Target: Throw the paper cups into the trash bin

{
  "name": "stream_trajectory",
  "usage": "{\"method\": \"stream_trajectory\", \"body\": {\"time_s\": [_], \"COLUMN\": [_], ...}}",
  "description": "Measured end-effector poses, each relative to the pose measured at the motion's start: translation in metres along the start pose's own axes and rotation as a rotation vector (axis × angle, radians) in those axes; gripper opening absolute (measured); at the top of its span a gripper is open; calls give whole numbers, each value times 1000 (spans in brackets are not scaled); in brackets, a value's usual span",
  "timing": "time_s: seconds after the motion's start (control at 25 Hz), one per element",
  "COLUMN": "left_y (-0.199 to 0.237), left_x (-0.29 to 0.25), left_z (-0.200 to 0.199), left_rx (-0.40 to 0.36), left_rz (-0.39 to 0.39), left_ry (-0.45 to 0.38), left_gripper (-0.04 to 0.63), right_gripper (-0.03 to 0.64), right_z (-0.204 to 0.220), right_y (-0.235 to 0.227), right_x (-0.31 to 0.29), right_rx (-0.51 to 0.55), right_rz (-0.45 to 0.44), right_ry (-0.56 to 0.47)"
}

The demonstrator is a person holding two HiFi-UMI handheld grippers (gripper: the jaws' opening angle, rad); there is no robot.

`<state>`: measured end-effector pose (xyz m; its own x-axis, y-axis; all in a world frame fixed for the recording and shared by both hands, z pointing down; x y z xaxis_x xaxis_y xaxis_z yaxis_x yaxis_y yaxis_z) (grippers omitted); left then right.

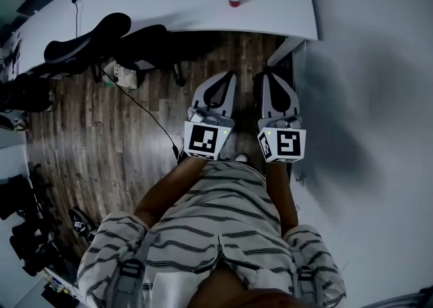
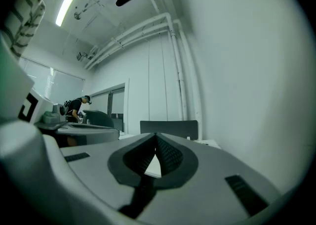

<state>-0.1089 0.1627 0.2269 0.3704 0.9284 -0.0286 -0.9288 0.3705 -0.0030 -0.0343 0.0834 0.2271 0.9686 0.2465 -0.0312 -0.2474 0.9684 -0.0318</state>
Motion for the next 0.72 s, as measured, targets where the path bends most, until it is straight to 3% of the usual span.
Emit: {"method": "stream_trajectory", "body": {"time_s": [0.48,0.72], "left_y": [75,109], "left_x": [-82,-116], "left_z": [6,16], "left_rx": [31,37], "left_rz": [97,124], "left_ry": [44,66], "left_gripper": [25,25], "right_gripper": [15,15], "right_z": [-5,-7], "right_y": [-13,-9], "right_x": [-86,-128], "right_rx": [-32,-26], "right_rz": [150,175], "right_ry": [43,49]}}
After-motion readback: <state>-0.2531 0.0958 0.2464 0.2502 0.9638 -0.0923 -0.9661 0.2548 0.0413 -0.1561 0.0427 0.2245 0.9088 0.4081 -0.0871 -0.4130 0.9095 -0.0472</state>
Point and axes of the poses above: the fingertips, and each gripper's own axes: x backward along the fingers, y to its left, z out of its underside, the point moved 3 cm from there along x, backward along the fingers, and after that the axes turned 6 degrees about -z, right-handed, at the moved point
